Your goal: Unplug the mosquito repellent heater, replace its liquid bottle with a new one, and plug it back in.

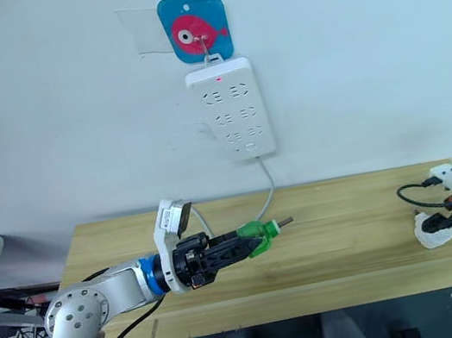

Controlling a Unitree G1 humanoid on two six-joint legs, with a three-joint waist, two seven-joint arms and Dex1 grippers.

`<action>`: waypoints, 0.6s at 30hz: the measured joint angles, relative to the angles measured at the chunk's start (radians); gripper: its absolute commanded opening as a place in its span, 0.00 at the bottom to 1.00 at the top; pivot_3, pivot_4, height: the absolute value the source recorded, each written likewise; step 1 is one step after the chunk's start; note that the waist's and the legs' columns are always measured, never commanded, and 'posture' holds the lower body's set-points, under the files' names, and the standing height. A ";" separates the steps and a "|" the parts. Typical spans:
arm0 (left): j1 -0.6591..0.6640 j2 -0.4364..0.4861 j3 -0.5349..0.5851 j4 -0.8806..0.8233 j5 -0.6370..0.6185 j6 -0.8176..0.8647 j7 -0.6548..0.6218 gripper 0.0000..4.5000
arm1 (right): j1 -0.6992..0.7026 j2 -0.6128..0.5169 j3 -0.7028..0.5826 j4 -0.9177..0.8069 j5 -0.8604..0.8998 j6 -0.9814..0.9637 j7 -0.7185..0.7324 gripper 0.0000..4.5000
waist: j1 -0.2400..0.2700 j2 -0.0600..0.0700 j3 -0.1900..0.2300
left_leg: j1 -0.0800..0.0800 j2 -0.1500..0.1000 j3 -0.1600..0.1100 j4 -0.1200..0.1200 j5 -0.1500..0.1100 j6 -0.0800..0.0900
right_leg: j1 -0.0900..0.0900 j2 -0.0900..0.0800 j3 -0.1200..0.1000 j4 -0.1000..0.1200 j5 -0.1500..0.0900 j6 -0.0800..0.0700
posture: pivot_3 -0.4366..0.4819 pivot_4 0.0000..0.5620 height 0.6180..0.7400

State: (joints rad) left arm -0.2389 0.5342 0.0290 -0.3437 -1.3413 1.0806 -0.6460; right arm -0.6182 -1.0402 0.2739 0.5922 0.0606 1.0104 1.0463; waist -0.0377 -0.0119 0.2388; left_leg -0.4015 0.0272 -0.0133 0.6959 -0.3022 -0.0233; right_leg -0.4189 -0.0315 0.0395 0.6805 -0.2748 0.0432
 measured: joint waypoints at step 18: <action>-0.125 -0.247 -0.191 0.233 0.815 -0.731 -0.057 0.50 | 0.162 0.866 -1.018 -0.961 0.789 0.596 -0.470 1.00 | -0.031 0.001 -0.002 | -0.001 0.001 0.000 -0.001 0.000 -0.001 | -0.001 0.004 0.001 0.001 0.000 0.000 | 0.26 0.35 1.00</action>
State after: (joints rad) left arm -0.3642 0.2868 -0.1620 -0.1110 -0.5265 0.3495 -0.7027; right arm -0.4563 -0.1738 -0.7445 -0.3688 0.8495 1.6065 0.5764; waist -0.0687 -0.0109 0.2369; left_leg -0.4025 0.0284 -0.0129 0.6945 -0.3017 -0.0245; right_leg -0.4198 -0.0272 0.0406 0.6813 -0.2745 0.0428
